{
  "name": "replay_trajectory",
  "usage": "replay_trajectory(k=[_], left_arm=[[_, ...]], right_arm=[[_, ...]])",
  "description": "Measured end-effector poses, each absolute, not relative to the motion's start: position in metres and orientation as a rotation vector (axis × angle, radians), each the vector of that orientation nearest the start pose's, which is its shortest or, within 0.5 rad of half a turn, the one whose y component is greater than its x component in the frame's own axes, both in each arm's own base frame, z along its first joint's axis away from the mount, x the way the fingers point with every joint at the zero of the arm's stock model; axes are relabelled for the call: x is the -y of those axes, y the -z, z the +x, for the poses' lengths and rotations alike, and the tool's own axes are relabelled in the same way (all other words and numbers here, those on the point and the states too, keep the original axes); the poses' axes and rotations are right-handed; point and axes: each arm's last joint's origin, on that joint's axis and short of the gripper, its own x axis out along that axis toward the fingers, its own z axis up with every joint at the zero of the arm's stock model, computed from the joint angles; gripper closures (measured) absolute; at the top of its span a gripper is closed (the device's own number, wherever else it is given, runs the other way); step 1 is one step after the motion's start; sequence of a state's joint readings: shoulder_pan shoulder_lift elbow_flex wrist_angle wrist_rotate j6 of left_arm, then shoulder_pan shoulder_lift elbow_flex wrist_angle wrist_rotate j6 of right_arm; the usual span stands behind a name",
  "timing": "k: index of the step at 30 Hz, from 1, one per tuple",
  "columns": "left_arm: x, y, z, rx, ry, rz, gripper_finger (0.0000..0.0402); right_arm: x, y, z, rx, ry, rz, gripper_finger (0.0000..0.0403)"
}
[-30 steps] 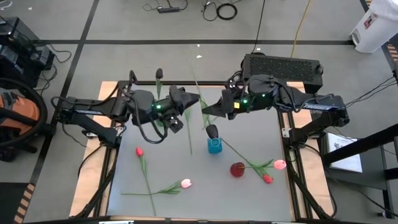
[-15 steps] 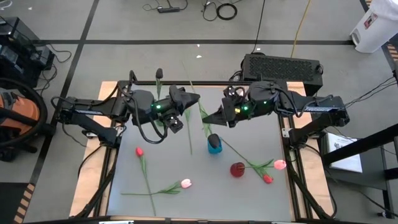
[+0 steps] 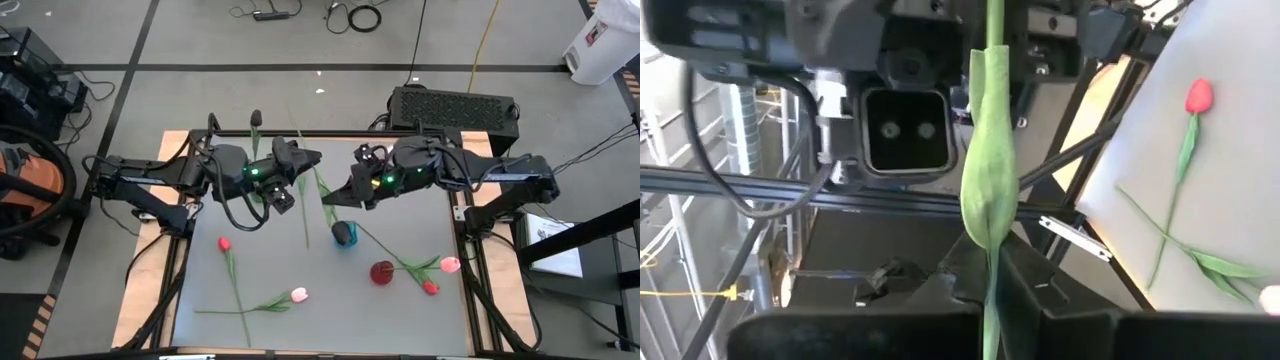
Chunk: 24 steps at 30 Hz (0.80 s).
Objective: Sort flowers into vase by color
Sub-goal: Put the black tulip into the green vase
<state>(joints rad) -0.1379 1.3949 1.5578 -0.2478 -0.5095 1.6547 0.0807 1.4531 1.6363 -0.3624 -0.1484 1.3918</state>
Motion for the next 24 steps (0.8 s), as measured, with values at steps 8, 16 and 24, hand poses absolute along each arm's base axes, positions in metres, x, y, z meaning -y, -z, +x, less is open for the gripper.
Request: replay_trajectory(k=[8, 16, 24], left_arm=[[0.0269, -0.4545, 0.2975, -0.372, -0.219, 1.658, 0.0333], [0.0269, -0.4546, 0.2974, -0.373, -0.22, 1.656, 0.0368], [0.0269, -0.4547, 0.2974, -0.368, -0.225, 1.634, 0.0392]], right_arm=[[-0.0273, -0.453, 0.3154, -0.287, -0.083, 1.375, 0.0401], [-0.0248, -0.4565, 0.316, -0.252, -0.101, 1.374, 0.0401], [-0.0248, -0.4565, 0.316, -0.251, -0.101, 1.37, 0.0401]])
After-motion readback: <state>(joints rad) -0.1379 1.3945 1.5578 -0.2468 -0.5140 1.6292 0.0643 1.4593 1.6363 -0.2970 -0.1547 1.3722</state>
